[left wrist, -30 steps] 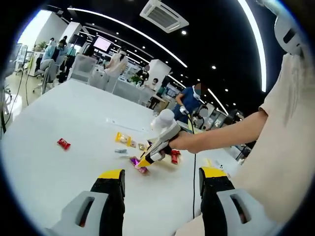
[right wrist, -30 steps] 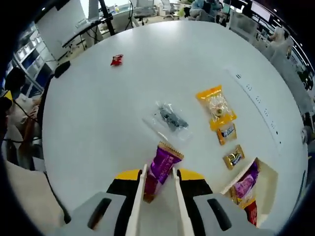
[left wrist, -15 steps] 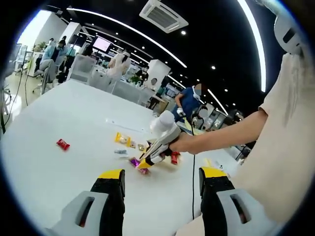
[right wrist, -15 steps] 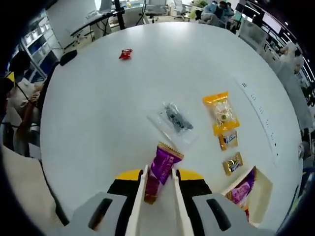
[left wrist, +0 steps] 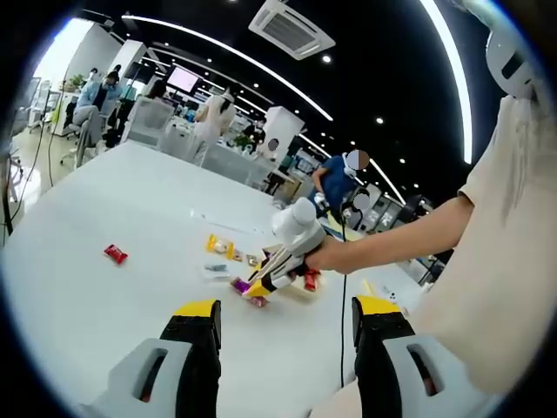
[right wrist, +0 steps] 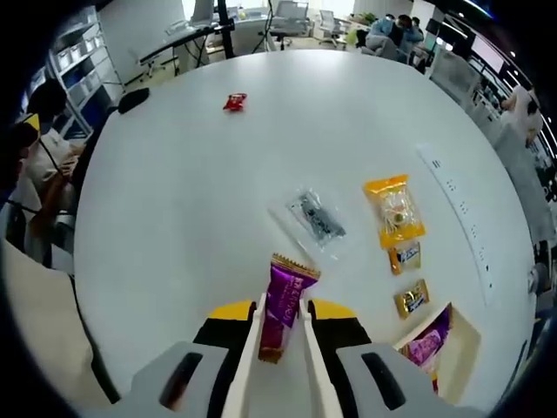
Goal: Place the target food into the container with the food tongs after gripping and lifting it, then release it inside without dropping or visibly crushing the food.
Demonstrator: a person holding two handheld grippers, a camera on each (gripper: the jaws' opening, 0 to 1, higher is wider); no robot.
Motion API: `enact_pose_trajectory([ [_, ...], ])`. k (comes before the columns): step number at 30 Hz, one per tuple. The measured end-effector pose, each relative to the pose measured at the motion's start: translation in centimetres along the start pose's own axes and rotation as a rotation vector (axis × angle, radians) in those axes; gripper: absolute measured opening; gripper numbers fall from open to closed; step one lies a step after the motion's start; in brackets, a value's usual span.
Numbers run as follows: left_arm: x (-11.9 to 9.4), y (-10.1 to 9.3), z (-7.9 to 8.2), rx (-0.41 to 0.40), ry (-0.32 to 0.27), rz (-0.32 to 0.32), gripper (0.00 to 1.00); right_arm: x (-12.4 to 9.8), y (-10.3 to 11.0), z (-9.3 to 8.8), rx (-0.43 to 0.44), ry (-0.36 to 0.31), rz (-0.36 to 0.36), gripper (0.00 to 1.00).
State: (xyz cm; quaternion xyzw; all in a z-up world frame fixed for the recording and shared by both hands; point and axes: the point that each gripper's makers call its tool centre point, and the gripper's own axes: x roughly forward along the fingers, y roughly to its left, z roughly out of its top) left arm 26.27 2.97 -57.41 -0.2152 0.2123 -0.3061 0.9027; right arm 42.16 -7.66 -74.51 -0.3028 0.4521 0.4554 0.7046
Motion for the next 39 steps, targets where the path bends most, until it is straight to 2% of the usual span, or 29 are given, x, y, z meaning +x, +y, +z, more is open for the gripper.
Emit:
enact_pose_trajectory([
  [13,0.2,-0.7,0.1,0.011,-0.002,-0.012,0.61,-1.9,-0.3,1.2,0.015,-0.069,-0.011,0.23],
  [24,0.2,-1.3,0.3,0.032,-0.001,-0.015,0.62,-4.0,-1.2,0.8,0.051,-0.113,-0.044,0.23],
  [39,0.3,-2.4,0.5,0.056,-0.006,-0.022,0.63,-6.7,-2.7,1.3,0.067,-0.173,-0.087,0.24],
])
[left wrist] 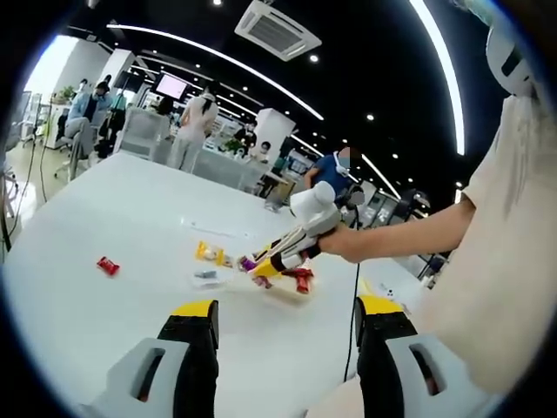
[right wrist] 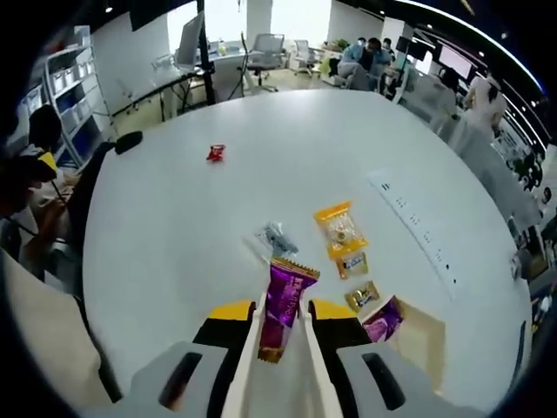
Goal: Place the target food into the container with the food tongs after gripping and lifting it, then release it inside without dropping or visibly crushing the food.
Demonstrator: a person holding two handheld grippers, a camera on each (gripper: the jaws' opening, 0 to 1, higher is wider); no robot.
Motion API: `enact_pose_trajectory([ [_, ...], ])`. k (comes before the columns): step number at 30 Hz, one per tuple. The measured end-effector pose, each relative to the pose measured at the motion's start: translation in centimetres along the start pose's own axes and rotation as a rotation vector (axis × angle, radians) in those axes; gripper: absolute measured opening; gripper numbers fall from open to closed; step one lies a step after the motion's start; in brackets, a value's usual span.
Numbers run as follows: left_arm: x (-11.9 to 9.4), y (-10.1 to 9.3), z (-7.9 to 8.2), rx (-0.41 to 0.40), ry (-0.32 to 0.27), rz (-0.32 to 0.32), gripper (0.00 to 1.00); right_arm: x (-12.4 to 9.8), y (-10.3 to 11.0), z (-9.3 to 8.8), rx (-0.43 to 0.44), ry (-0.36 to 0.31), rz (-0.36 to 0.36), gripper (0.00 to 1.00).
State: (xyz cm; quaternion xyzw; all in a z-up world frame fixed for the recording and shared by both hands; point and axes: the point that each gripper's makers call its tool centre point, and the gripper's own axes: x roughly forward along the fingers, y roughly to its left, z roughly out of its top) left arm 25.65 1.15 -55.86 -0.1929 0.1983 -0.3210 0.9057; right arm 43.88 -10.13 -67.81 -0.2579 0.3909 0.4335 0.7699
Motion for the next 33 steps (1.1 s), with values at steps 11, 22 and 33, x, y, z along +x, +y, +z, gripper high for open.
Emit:
enact_pose_trajectory([
  [11,0.0,-0.8,0.1,0.021,0.005,-0.007,0.65,-1.8,-1.2,0.6,0.013,-0.041,-0.025,0.24],
  [22,0.4,-1.7,0.1,0.033,0.012,-0.022,0.65,-3.9,-3.8,0.3,0.068,-0.081,-0.076,0.24],
  [33,1.1,-2.3,0.1,0.048,0.023,-0.039,0.66,-5.9,-5.1,0.0,0.098,-0.114,-0.112,0.24],
])
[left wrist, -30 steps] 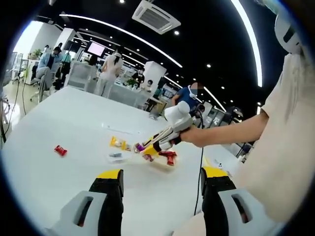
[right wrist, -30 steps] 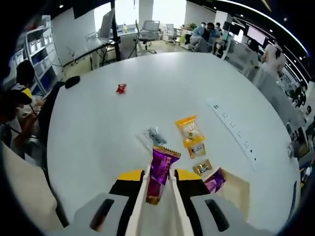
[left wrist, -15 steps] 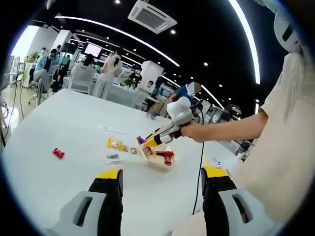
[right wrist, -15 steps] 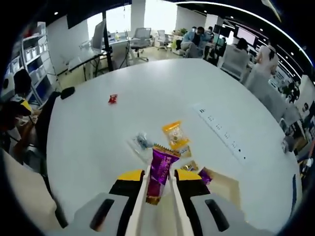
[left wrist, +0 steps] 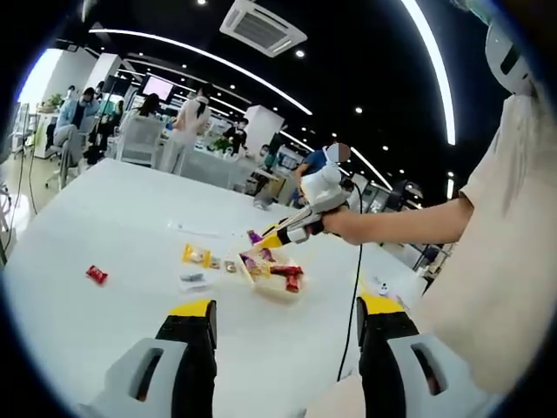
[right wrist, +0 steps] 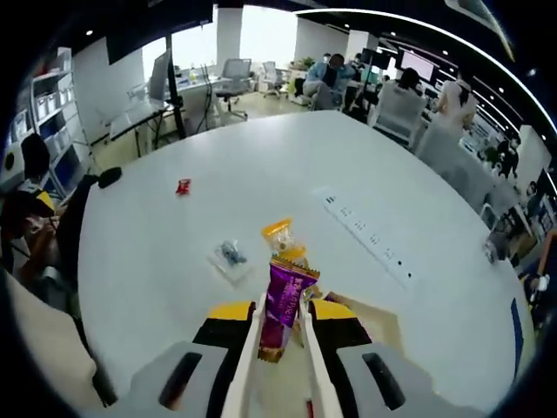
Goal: Place the target food into the container with the food tongs after gripping and lifting it, then release it inside without dropping or visibly crushing the food.
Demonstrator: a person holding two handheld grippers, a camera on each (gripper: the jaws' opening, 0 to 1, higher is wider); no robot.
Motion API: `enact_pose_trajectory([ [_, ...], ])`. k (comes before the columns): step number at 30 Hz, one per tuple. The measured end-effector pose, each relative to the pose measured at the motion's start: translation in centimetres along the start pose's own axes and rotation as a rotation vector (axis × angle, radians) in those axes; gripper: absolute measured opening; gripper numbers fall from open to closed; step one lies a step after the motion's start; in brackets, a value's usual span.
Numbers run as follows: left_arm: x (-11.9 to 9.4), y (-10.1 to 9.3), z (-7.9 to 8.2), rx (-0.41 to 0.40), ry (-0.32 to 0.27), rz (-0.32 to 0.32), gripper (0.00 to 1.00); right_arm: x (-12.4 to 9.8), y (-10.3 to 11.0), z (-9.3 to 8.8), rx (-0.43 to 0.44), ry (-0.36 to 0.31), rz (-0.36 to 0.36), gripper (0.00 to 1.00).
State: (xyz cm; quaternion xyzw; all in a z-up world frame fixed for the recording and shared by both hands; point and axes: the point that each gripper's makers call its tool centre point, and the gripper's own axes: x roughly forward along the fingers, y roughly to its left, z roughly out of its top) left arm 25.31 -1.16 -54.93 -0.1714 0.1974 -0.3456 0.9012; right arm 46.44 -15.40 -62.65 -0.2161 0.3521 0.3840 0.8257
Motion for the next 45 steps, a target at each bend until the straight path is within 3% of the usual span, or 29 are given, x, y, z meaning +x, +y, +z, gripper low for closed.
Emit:
enact_pose_trajectory([
  [29,0.5,-1.0,-0.1,0.014,0.019,-0.037,0.66,-2.9,-2.8,0.5,0.043,-0.049,-0.068,0.24],
  [45,1.1,-1.5,0.1,0.028,0.03,-0.058,0.66,-4.1,-4.7,-0.2,0.067,-0.054,-0.106,0.24],
])
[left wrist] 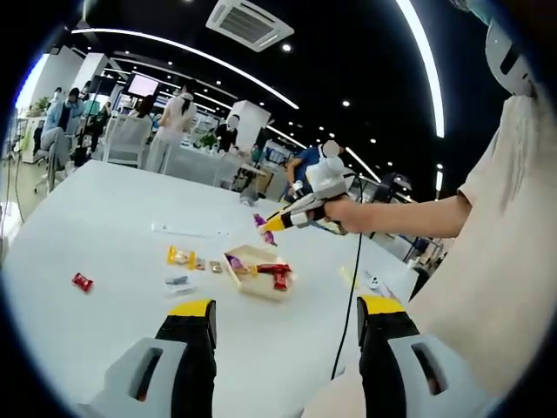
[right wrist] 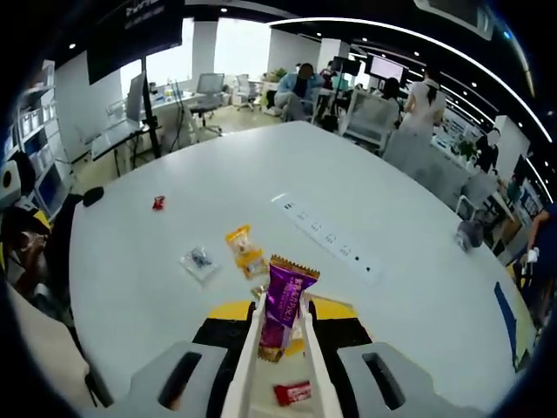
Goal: Place the target food into the container with the food tongs after gripping and lifting it, then release it inside without dropping or visibly crushing the food.
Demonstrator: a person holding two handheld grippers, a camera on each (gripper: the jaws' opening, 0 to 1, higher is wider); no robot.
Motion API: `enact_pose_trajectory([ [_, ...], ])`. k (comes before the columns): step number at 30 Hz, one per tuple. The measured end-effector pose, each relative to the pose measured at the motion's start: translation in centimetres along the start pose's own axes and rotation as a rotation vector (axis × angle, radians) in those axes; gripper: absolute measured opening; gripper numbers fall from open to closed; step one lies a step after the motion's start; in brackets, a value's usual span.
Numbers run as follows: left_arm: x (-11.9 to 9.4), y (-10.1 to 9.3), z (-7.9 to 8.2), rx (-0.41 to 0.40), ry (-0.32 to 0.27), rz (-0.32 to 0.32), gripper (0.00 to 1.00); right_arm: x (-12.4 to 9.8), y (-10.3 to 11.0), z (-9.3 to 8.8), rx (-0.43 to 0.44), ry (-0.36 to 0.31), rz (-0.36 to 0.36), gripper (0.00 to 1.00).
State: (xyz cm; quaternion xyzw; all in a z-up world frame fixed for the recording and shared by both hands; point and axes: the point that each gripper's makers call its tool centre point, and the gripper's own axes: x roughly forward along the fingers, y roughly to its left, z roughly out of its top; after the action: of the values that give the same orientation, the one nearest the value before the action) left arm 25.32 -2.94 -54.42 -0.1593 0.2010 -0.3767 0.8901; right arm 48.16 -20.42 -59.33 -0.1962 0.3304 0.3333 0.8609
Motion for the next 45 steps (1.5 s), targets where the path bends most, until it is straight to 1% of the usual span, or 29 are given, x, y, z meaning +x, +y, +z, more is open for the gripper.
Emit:
enact_pose_trajectory([
  [17,0.6,-0.4,0.1,0.006,0.006,-0.016,0.65,-1.2,-2.2,-0.6,0.013,0.0,-0.04,0.24],
  [31,0.5,-0.4,-0.1,0.0,0.005,-0.014,0.65,-1.7,-3.1,-0.4,0.018,-0.009,-0.059,0.24],
  [45,0.8,-0.6,-0.1,0.0,0.006,-0.023,0.65,-2.3,-4.0,0.0,0.015,-0.017,-0.079,0.24],
])
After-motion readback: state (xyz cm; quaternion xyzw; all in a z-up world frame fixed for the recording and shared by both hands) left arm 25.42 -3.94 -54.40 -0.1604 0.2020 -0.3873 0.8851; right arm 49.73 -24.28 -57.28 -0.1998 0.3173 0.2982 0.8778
